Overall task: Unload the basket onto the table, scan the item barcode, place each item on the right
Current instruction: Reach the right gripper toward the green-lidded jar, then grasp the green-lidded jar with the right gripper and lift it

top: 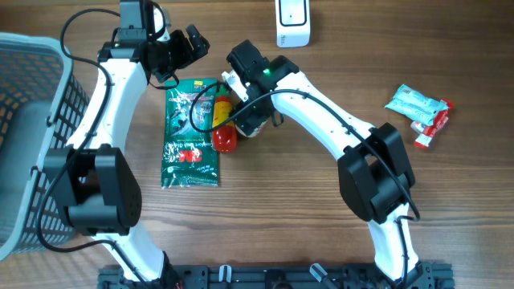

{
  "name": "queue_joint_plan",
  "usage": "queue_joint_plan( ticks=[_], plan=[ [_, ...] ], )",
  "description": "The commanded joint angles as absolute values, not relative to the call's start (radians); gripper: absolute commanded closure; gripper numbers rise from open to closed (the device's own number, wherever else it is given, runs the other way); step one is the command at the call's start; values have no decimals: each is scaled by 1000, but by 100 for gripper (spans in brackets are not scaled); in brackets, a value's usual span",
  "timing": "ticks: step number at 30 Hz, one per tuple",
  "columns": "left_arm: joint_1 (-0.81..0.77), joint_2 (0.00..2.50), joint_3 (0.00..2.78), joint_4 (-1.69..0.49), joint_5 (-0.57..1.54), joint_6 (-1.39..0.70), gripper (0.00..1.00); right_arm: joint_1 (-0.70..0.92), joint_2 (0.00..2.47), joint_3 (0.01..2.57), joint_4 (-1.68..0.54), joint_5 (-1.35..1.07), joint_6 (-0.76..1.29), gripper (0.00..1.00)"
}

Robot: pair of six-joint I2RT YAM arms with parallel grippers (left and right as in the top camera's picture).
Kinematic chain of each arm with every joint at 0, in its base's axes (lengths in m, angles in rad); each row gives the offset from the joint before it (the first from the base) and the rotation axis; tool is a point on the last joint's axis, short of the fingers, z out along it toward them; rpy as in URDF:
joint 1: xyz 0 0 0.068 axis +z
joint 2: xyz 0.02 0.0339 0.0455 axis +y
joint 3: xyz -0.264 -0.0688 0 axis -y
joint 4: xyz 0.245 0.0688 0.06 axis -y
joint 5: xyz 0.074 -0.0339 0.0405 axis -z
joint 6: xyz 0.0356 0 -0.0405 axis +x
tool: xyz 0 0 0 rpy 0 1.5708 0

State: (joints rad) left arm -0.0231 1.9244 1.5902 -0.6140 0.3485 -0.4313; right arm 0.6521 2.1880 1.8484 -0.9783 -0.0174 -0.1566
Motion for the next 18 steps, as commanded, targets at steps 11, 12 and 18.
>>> queue_joint_plan(
  ticks=[11, 12, 18],
  plan=[
    [-17, 1926, 1590, -611, 347, -426, 0, 688, 2145, 1888, -1042, -159, -128, 12],
    [-17, 1926, 1590, -611, 347, -426, 0, 688, 2135, 1888, -1053, -159, -128, 12],
    [-17, 1926, 1590, -611, 346, -426, 0, 698, 2070, 1888, -1102, -159, -120, 13]
  ],
)
